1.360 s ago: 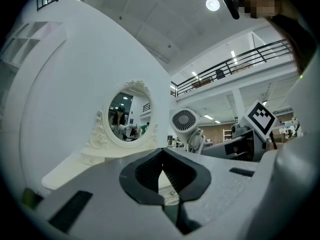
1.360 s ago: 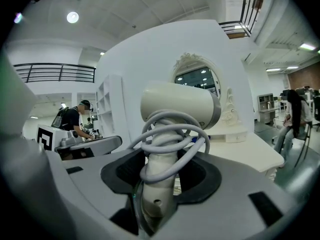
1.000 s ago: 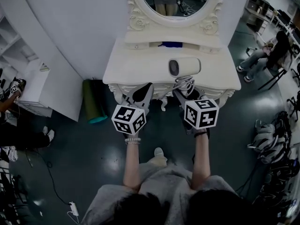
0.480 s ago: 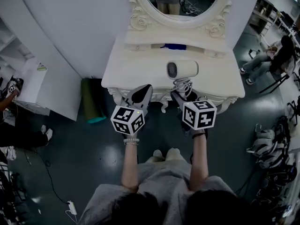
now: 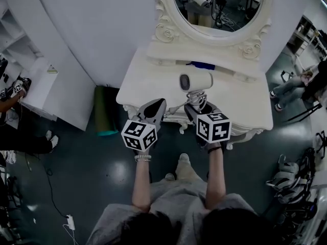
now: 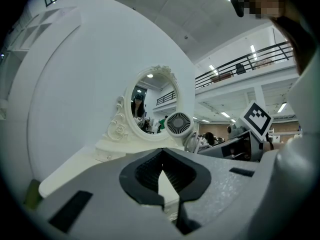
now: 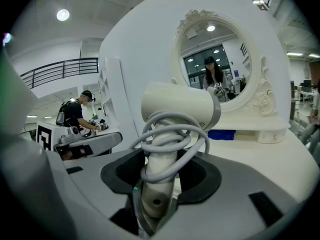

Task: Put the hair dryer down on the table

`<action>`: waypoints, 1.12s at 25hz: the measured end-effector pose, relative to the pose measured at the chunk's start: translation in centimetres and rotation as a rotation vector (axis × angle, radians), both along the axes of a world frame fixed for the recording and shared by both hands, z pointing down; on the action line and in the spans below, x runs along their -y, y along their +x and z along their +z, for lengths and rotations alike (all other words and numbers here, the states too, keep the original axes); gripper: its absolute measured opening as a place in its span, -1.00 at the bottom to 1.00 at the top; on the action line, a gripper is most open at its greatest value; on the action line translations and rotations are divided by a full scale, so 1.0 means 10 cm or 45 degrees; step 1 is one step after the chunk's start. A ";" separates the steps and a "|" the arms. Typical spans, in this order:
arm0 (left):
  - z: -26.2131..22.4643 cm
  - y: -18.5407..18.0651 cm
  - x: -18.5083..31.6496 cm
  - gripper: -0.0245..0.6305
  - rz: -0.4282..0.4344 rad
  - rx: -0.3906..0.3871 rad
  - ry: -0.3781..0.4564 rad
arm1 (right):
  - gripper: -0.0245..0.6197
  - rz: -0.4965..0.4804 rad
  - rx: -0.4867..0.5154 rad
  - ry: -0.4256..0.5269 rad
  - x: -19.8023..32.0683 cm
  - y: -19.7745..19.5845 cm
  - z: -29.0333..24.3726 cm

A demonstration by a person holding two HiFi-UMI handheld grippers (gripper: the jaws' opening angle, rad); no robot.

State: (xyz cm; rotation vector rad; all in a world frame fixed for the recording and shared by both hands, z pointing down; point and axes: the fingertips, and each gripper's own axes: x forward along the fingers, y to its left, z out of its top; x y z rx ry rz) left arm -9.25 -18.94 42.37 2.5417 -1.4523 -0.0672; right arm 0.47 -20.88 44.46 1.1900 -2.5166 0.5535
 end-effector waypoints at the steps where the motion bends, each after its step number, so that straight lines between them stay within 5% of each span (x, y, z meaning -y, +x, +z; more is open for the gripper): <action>1: 0.00 -0.03 0.07 -0.91 -0.010 -0.003 -0.002 | -0.32 -0.015 0.000 -0.002 0.07 -0.04 0.00; 28: 0.66 -0.25 1.32 -0.91 -0.207 -0.067 -0.218 | -0.32 -0.274 -0.101 -0.224 1.41 -0.32 0.71</action>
